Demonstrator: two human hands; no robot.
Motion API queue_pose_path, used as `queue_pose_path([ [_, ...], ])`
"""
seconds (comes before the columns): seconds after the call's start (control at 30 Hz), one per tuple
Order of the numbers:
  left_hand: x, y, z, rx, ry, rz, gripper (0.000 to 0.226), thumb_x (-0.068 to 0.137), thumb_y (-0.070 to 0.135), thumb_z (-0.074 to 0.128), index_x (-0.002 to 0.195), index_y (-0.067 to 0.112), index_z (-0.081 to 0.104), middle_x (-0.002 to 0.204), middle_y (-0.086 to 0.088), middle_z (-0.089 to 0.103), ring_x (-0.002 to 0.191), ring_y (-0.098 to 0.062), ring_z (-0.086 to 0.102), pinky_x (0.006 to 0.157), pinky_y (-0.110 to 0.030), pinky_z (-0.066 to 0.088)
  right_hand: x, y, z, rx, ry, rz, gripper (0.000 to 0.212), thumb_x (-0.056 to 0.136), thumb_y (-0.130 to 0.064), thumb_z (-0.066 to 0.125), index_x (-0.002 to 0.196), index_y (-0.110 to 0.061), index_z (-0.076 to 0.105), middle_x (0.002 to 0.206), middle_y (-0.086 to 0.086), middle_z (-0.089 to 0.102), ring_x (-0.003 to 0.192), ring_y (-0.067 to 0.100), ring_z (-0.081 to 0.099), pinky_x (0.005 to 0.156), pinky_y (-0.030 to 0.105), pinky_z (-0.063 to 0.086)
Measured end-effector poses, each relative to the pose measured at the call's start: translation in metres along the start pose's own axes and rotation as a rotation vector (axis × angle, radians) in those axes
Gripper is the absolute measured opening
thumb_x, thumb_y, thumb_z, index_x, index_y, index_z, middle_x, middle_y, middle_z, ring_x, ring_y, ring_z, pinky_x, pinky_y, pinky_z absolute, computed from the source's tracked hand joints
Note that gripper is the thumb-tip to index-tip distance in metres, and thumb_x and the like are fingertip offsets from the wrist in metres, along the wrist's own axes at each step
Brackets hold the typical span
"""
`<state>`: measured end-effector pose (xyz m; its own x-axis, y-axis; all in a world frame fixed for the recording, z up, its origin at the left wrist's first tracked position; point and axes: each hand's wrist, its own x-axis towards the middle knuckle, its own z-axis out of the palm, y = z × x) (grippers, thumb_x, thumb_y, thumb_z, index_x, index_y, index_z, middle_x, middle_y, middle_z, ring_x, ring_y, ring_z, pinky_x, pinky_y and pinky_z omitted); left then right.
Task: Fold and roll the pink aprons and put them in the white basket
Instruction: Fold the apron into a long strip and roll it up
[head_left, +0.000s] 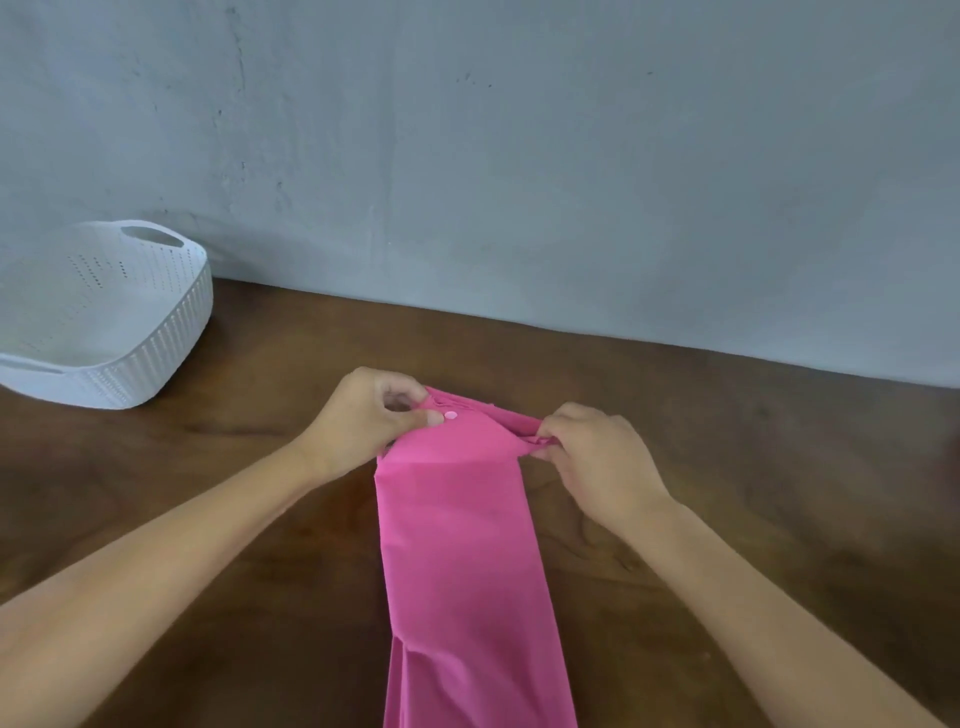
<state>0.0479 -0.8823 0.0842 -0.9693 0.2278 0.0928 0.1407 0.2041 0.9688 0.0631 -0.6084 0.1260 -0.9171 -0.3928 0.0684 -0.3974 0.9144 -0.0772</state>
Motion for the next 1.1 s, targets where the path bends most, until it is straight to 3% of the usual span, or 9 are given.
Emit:
queue_pose_path([
  [0.1, -0.022, -0.011, 0.005, 0.111, -0.003, -0.011, 0.008, 0.082, 0.026, 0.084, 0.078, 0.02, 0.08, 0.081, 0.008, 0.077, 0.075, -0.011, 0.071, 0.073, -0.029, 0.055, -0.028, -0.009, 0.023, 0.021, -0.018, -0.051, 0.015, 0.097, -0.024, 0.062, 0.106, -0.019, 0.074, 0.103, -0.004, 0.062, 0.094, 0.021, 0.061, 0.08, 0.037, 0.043],
  [0.2, -0.051, -0.02, 0.015, 0.357, 0.007, 0.035, 0.007, 0.082, 0.023, 0.084, 0.08, 0.028, 0.081, 0.079, 0.021, 0.073, 0.075, 0.0, 0.067, 0.068, -0.014, 0.046, -0.057, -0.015, 0.047, 0.029, -0.032, -0.079, 0.012, 0.095, -0.024, 0.065, 0.101, -0.019, 0.074, 0.099, -0.003, 0.062, 0.089, 0.022, 0.062, 0.077, 0.037, 0.047],
  [0.27, -0.073, -0.027, 0.027, 0.477, 0.033, 0.074, 0.008, 0.082, 0.019, 0.083, 0.083, 0.027, 0.081, 0.078, 0.021, 0.071, 0.074, -0.002, 0.065, 0.064, -0.015, 0.043, -0.075, -0.015, 0.063, 0.035, -0.007, -0.077, 0.005, 0.089, -0.023, 0.073, 0.092, -0.02, 0.074, 0.093, -0.005, 0.061, 0.082, 0.02, 0.063, 0.07, 0.037, 0.051],
  [0.37, -0.106, -0.039, 0.048, 0.474, 0.052, 0.056, 0.022, 0.081, 0.01, 0.083, 0.088, 0.03, 0.081, 0.082, 0.024, 0.071, 0.077, -0.002, 0.065, 0.067, -0.015, 0.047, -0.1, -0.012, 0.085, 0.069, 0.072, -0.06, 0.015, 0.075, -0.015, 0.085, 0.084, -0.021, 0.074, 0.087, -0.009, 0.06, 0.073, 0.015, 0.063, 0.059, 0.033, 0.053],
  [0.43, -0.126, -0.044, 0.063, 0.465, 0.089, 0.008, 0.03, 0.079, 0.009, 0.084, 0.09, 0.036, 0.08, 0.087, 0.028, 0.072, 0.082, 0.002, 0.068, 0.073, -0.017, 0.051, -0.116, -0.009, 0.093, 0.102, 0.131, -0.055, 0.019, 0.075, -0.008, 0.083, 0.086, -0.02, 0.074, 0.088, -0.01, 0.061, 0.075, 0.014, 0.061, 0.059, 0.031, 0.054],
  [0.6, -0.165, -0.036, 0.102, 0.549, 0.21, -0.026, 0.033, 0.077, 0.005, 0.083, 0.09, 0.035, 0.082, 0.087, 0.037, 0.067, 0.089, 0.008, 0.066, 0.076, -0.007, 0.048, -0.165, -0.003, 0.106, 0.187, 0.234, -0.047, 0.026, 0.077, -0.001, 0.078, 0.098, -0.017, 0.075, 0.098, -0.008, 0.063, 0.085, 0.016, 0.062, 0.062, 0.03, 0.055],
  [0.83, -0.236, -0.014, 0.159, 0.514, 0.253, -0.093, 0.031, 0.078, 0.005, 0.082, 0.085, 0.035, 0.082, 0.086, 0.026, 0.074, 0.079, 0.0, 0.066, 0.067, -0.011, 0.047, -0.254, 0.003, 0.111, 0.216, 0.279, -0.073, 0.031, 0.076, 0.002, 0.078, 0.101, -0.017, 0.074, 0.099, -0.007, 0.06, 0.083, 0.017, 0.061, 0.059, 0.029, 0.052],
  [0.97, -0.282, -0.003, 0.193, 0.473, 0.285, -0.135, 0.033, 0.079, 0.008, 0.083, 0.081, 0.04, 0.08, 0.08, 0.022, 0.074, 0.069, -0.006, 0.064, 0.056, -0.016, 0.045, -0.309, 0.004, 0.11, 0.236, 0.325, -0.107, 0.028, 0.084, -0.001, 0.057, 0.102, -0.016, 0.073, 0.098, -0.006, 0.061, 0.082, 0.019, 0.06, 0.061, 0.03, 0.053],
  [1.1, -0.316, 0.015, 0.223, 0.468, 0.231, -0.122, 0.037, 0.077, 0.022, 0.088, 0.063, 0.05, 0.068, 0.065, 0.024, 0.065, 0.06, -0.006, 0.053, 0.053, -0.016, 0.035, -0.364, 0.01, 0.115, 0.257, 0.304, -0.107, 0.026, 0.077, 0.003, 0.078, 0.093, -0.017, 0.072, 0.093, -0.007, 0.061, 0.081, 0.018, 0.06, 0.065, 0.031, 0.052],
])
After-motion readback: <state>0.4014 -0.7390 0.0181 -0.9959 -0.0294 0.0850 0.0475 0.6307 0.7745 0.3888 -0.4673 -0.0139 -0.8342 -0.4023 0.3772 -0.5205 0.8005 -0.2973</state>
